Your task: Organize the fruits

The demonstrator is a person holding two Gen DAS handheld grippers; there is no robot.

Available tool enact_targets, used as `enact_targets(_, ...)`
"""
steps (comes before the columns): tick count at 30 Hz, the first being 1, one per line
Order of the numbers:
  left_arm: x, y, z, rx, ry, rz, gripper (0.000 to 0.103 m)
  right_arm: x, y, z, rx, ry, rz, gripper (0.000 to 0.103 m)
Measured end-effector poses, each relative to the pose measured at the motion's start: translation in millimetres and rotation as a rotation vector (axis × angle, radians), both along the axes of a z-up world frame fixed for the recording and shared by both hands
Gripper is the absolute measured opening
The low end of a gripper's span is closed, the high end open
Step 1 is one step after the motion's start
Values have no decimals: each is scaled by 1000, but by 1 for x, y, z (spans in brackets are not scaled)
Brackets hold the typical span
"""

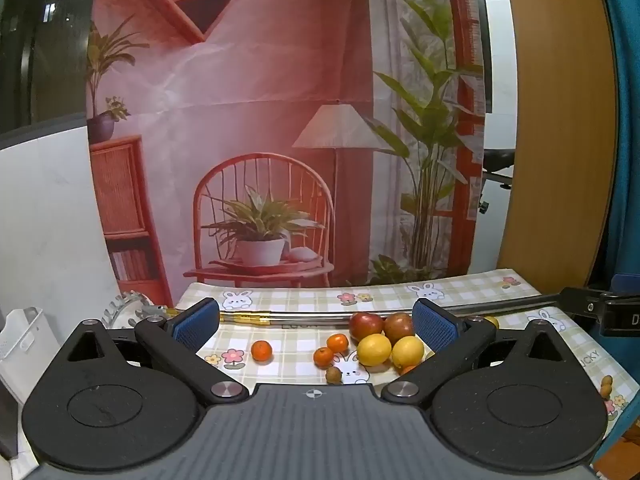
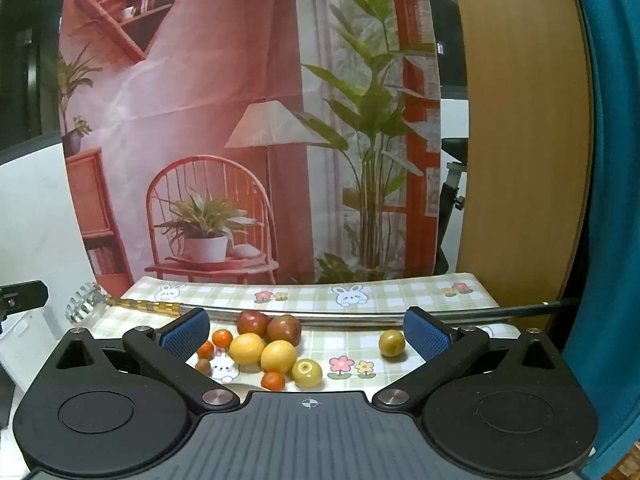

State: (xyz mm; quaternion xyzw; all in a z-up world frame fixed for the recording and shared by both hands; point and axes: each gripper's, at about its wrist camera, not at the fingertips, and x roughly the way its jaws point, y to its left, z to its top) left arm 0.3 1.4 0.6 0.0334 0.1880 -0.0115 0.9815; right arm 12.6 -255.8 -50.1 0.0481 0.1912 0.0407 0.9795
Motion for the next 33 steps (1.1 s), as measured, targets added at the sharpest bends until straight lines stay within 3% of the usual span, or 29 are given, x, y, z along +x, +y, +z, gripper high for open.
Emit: enact_targets(33,-6,-6,2,34,-31,20,103,-2,4,4,-1,-7,1,103)
